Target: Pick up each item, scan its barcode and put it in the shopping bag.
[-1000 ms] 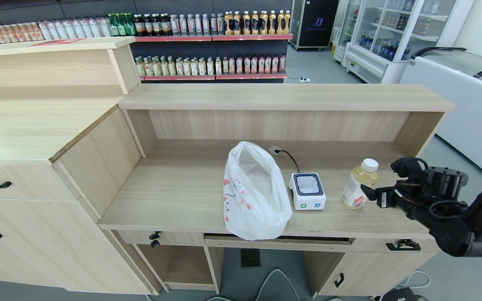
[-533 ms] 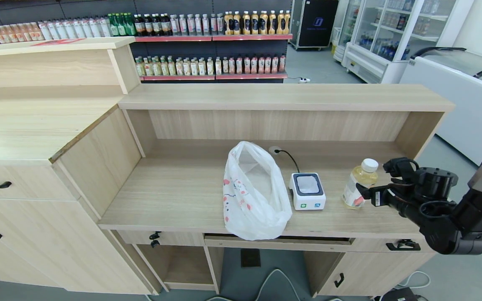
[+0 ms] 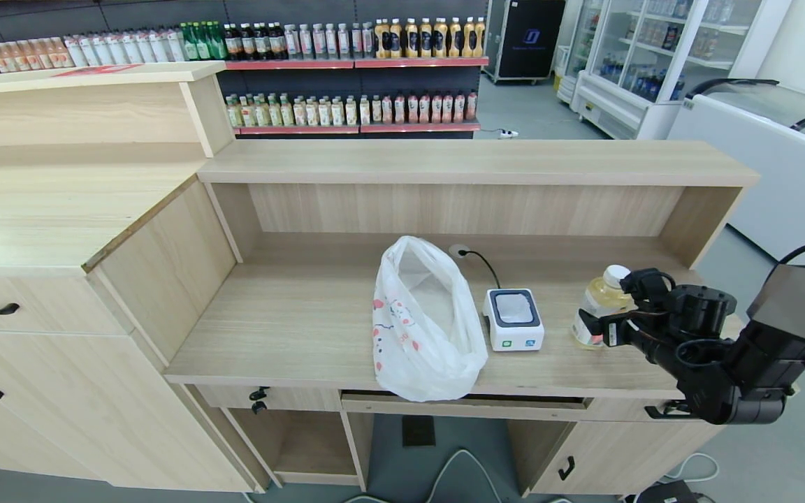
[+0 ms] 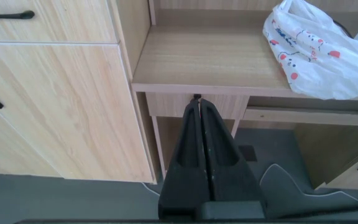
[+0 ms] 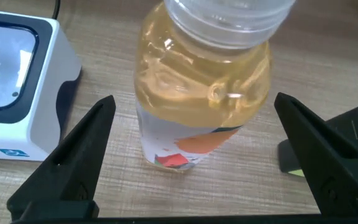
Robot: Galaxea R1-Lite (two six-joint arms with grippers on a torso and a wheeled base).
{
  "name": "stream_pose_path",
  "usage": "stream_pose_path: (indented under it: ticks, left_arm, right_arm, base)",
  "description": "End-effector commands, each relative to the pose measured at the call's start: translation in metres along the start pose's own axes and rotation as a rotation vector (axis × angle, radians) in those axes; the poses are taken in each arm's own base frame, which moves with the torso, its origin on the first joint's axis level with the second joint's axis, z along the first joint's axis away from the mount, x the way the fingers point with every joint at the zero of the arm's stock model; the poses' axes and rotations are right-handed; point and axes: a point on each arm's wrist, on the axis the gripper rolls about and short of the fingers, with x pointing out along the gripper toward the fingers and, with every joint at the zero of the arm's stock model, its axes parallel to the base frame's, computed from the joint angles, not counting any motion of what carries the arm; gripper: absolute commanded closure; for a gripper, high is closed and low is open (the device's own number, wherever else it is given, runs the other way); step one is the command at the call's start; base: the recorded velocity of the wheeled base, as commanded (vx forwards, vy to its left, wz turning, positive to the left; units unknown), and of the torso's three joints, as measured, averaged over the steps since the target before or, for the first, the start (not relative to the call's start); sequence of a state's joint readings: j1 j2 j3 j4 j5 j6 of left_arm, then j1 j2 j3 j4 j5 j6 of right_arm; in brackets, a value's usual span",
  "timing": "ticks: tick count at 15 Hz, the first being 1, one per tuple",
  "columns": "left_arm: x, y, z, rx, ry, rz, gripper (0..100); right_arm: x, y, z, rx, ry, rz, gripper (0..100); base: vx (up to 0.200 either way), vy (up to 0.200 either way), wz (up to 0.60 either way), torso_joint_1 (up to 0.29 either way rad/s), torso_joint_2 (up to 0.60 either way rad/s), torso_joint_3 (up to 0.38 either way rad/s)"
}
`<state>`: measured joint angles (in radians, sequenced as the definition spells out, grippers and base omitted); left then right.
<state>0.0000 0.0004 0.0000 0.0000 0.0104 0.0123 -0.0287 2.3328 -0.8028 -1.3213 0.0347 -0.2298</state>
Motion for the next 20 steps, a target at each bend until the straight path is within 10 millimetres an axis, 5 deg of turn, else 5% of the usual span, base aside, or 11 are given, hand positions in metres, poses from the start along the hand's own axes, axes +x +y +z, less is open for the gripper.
stream_pose_path:
  ticks: [1,12,20]
  left_arm:
    - [0.0,0.0,0.0,0.0,0.0,0.0,100]
    - [0.0,0.0,0.0,0.0,0.0,0.0,100]
    - [0.0,0.0,0.0,0.0,0.0,0.0,100]
  right_arm:
    - [0.006,0.008,-0.001,-0.004,-0.007,0.018,0]
    - [0.034,0.03,-0.007,-0.019,-0.044,0.045,0]
    - [0.041,0.026,-0.01,-0.014,-0.071,0.036,0]
  base:
    - [0.0,0.0,0.0,0.0,0.0,0.0]
    - [0.0,0.0,0.0,0.0,0.0,0.0]
    - [0.0,0.0,0.0,0.0,0.0,0.0]
